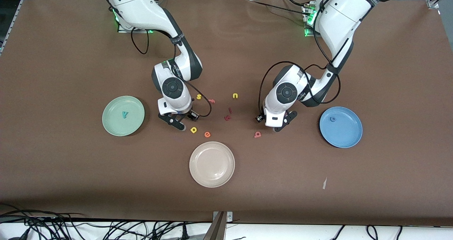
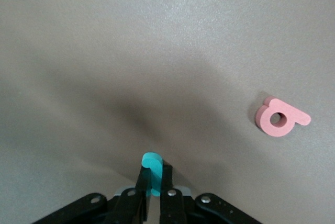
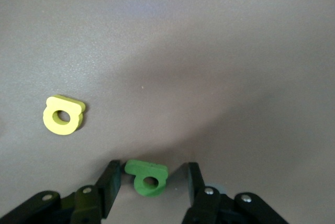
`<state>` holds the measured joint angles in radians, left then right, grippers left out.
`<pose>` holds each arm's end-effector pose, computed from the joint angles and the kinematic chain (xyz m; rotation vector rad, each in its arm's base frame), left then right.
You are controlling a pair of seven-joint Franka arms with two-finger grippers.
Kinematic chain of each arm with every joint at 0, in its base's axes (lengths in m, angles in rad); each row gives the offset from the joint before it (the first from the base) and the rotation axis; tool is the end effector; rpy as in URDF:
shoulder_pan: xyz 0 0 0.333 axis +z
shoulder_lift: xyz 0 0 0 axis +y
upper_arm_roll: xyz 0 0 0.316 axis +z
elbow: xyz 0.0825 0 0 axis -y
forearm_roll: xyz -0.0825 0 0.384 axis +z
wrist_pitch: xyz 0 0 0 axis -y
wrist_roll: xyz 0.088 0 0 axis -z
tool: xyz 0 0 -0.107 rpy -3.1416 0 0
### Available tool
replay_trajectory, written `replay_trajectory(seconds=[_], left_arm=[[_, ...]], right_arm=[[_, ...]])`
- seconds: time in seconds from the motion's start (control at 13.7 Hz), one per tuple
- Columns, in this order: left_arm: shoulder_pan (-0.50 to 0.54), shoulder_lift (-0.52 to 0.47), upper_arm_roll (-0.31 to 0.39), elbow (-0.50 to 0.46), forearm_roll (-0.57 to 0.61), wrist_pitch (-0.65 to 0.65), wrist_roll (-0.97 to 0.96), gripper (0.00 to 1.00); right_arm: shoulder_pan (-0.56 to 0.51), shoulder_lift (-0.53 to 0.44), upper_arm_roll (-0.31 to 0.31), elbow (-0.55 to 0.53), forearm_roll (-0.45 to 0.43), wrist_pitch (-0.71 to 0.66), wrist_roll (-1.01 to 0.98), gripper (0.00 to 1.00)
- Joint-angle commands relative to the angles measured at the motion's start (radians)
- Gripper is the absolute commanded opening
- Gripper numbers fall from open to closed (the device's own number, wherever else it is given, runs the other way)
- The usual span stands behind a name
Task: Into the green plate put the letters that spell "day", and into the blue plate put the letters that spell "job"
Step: 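Grasp green d with the right gripper while the left gripper grasps teal hook, then put green d on green plate while the left gripper puts teal letter on blue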
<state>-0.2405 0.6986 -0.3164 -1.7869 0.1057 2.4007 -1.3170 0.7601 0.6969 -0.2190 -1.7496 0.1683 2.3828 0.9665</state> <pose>0.5589 -0.3314 0.1732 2.8807 1.1255 -0.2101 0.5580 0.3500 0.1771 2.9946 -0.7707 -0.0177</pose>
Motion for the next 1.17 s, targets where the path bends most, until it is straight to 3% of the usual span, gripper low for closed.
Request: replay_trajectory(seconds=[0.0,0.22,0.51,0.8,1.1], left_arm=[[0.003,-0.004,0.011,0.015,0.034,-0.041,-0.013,0.00],[0.053,-0.036,0.005,0.115,0.045,-0.292,0.167,0.00],[0.154,-0.106,0.010,0.089,0.054,-0.436,0.603,0.00],[0.306,-0.168,0.005,0.034,0.120,-0.456,0.989,0.00],[0.420,-0.197,0.004,-0.002,0.158,-0.450,1.318,0.00]], right_arm=[[0.013,0.013,-0.008,0.012,0.007,-0.001,0.011,0.34],[0.013,0.010,-0.010,0.013,0.004,-0.005,0.000,0.10],[0.008,-0.043,-0.052,0.033,-0.003,-0.094,-0.052,0.09],[0.007,-0.114,-0.173,0.035,0.008,-0.258,-0.305,0.09],[0.004,-0.126,-0.298,0.021,0.016,-0.323,-0.549,0.09]])
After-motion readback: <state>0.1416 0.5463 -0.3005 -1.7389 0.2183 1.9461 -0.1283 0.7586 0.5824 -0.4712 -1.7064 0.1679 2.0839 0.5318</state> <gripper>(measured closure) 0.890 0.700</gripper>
